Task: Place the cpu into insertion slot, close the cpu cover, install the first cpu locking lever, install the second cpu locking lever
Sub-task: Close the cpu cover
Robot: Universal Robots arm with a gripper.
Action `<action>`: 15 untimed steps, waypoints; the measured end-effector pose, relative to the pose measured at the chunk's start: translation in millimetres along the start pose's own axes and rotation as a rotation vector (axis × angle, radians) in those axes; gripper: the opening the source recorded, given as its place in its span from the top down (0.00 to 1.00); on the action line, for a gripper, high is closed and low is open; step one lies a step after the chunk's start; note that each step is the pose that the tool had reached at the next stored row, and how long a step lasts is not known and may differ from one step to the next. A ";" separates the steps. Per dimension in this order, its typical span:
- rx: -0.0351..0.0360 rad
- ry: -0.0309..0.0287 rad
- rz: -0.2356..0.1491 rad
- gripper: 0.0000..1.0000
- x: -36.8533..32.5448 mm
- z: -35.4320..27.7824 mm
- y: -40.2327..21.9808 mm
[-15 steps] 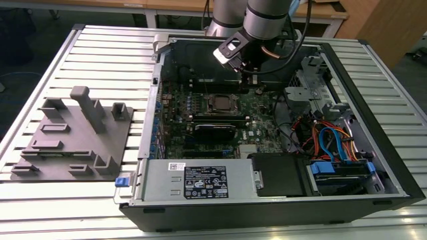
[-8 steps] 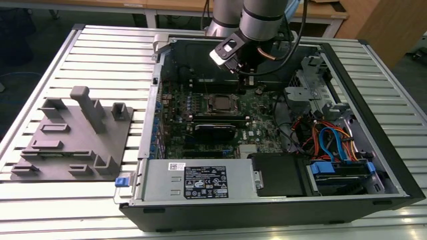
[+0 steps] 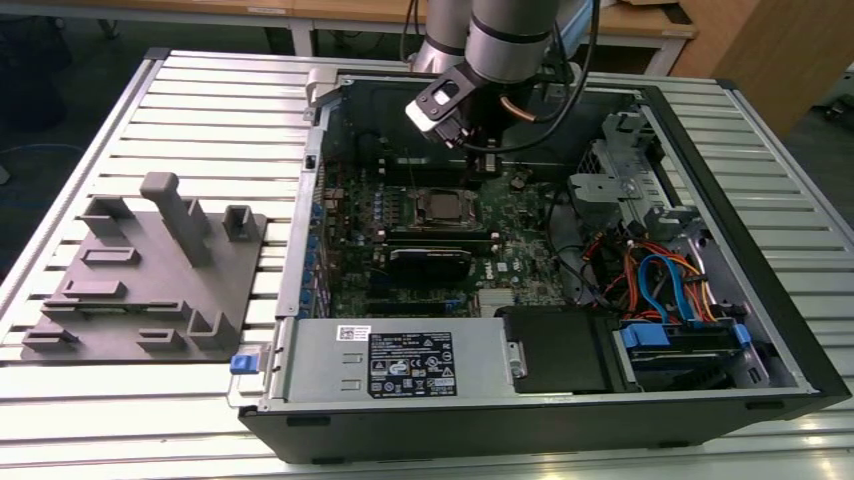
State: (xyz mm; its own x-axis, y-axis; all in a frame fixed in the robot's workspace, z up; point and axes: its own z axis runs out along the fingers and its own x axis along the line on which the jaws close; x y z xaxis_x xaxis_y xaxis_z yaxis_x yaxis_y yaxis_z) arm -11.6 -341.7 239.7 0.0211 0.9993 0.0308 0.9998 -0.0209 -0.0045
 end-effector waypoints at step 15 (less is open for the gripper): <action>0.0054 0.0000 -0.018 0.89 -0.7 11.3 -18.2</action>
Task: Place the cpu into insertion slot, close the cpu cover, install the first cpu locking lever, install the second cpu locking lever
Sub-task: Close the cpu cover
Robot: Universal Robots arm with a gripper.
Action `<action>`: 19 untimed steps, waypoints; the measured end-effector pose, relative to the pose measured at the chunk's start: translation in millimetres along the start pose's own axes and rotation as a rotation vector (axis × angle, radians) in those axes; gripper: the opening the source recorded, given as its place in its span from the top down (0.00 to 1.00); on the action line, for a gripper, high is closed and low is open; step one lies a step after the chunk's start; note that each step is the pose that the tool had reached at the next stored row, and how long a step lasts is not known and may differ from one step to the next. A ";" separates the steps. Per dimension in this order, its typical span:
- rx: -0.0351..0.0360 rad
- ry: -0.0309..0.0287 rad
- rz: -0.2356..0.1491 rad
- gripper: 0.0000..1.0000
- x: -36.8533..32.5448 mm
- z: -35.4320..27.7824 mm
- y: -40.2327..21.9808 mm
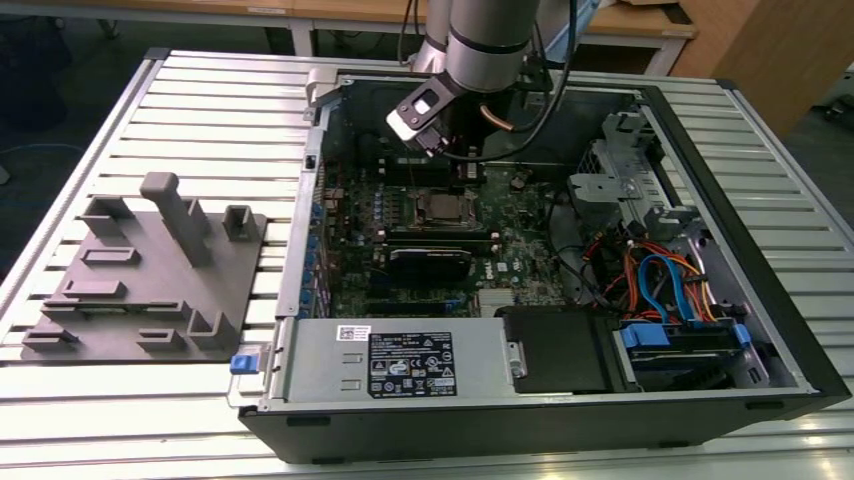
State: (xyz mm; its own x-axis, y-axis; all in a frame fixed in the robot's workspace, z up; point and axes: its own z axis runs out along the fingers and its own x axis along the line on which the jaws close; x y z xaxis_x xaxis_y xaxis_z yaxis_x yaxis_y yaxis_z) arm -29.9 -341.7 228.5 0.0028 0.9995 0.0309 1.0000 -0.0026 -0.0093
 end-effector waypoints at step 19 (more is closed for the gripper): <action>0.0190 0.0006 -0.002 0.89 -0.6 17.9 -26.9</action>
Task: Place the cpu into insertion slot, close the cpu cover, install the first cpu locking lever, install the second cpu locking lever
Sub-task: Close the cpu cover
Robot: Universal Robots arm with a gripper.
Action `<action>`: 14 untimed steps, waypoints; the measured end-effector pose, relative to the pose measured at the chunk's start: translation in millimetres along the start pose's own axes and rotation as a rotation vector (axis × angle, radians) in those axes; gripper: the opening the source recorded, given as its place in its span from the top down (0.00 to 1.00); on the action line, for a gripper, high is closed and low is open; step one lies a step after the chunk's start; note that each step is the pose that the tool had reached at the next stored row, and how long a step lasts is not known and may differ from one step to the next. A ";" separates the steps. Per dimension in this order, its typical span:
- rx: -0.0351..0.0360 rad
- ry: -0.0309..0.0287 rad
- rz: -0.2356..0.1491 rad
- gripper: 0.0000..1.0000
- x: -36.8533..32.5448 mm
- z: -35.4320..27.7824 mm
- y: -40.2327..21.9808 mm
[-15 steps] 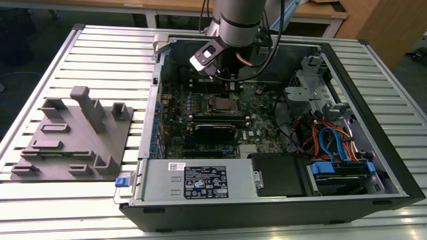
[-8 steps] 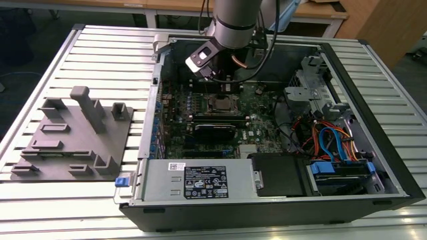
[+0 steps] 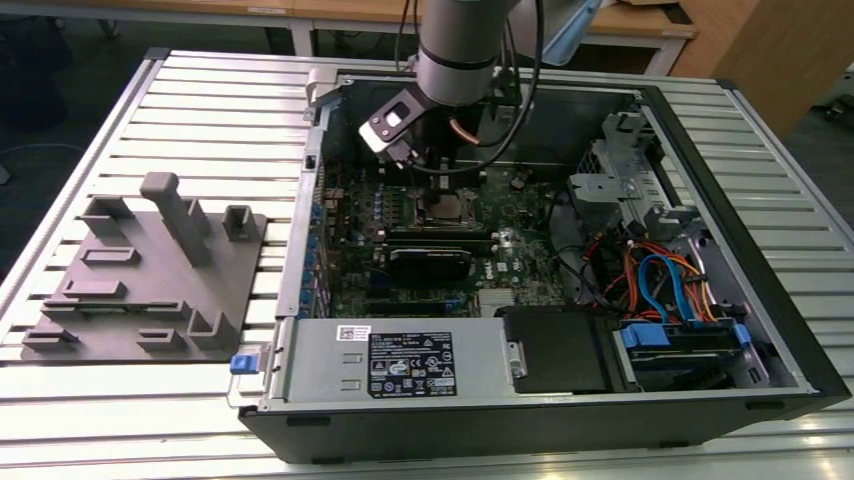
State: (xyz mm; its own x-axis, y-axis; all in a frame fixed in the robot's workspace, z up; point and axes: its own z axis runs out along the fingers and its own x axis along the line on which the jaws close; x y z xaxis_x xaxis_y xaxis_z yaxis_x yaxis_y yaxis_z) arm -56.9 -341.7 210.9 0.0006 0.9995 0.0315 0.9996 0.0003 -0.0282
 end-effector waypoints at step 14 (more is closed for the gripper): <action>0.0184 0.0000 0.000 0.89 -0.4 12.7 -0.5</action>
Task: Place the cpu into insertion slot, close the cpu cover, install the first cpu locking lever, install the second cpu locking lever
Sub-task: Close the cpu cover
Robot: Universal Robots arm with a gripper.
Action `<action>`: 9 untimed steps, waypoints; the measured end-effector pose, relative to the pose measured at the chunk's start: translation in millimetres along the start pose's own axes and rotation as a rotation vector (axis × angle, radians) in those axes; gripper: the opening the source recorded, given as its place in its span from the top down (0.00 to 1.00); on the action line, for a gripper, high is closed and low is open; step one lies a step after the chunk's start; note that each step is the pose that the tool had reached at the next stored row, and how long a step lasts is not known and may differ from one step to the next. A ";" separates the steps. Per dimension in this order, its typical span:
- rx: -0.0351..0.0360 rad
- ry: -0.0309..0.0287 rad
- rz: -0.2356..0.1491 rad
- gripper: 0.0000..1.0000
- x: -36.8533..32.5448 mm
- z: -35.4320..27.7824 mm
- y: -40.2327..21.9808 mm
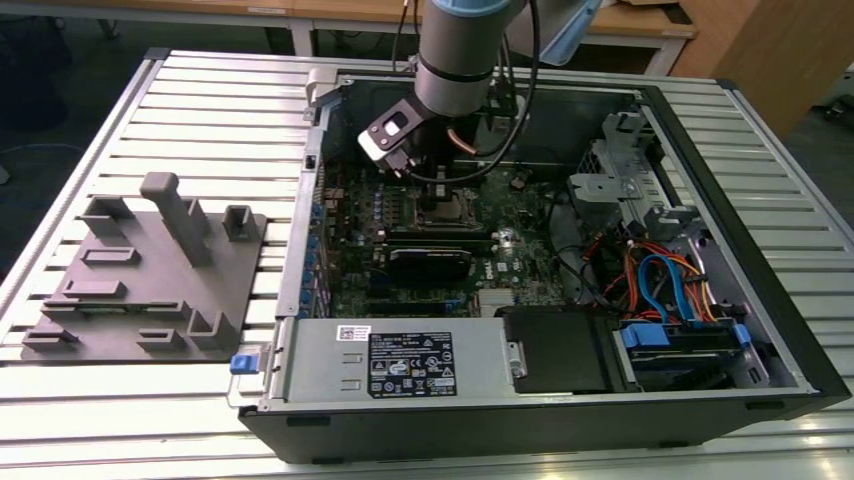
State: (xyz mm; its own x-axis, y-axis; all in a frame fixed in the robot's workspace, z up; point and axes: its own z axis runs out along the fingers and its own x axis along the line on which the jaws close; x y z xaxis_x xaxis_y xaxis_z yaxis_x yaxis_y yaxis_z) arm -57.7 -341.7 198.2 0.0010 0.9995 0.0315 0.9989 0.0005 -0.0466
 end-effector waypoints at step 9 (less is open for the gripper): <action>0.0002 -0.0011 0.000 0.89 0.2 -8.2 1.2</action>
State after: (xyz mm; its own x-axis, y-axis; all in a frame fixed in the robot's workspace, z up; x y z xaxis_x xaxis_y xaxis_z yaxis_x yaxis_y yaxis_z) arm -56.1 -341.7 206.3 0.0009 0.9995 0.0305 0.9989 0.0005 -0.0468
